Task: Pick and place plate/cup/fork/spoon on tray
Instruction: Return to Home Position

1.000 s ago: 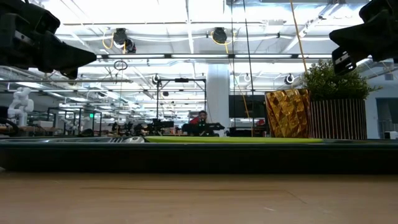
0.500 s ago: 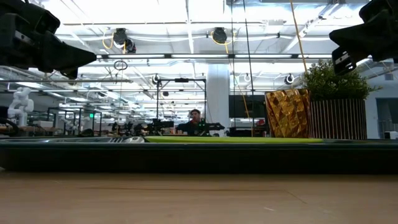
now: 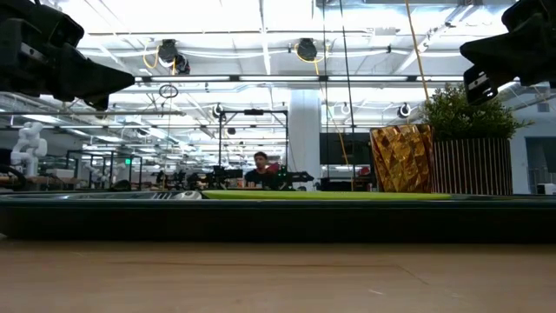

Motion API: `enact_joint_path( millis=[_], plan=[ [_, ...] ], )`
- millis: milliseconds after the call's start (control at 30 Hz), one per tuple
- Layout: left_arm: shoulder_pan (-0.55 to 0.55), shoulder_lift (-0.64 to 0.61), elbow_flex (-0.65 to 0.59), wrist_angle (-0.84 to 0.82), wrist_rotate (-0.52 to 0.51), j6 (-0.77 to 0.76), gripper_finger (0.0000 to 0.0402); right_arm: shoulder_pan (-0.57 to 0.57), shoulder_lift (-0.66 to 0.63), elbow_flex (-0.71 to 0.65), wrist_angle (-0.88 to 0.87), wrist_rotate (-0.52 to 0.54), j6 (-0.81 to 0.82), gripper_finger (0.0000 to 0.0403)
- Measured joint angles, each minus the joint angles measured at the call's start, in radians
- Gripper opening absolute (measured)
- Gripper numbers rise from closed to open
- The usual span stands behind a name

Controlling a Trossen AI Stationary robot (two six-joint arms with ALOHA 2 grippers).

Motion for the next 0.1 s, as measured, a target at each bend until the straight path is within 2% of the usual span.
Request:
enact_joint_path(
  millis=[100],
  plan=[
    [0.000, 0.000, 0.000, 0.000, 0.000, 0.000, 0.0035, 0.000, 0.000, 0.000, 0.000, 0.000, 0.000, 0.0000]
  ],
)
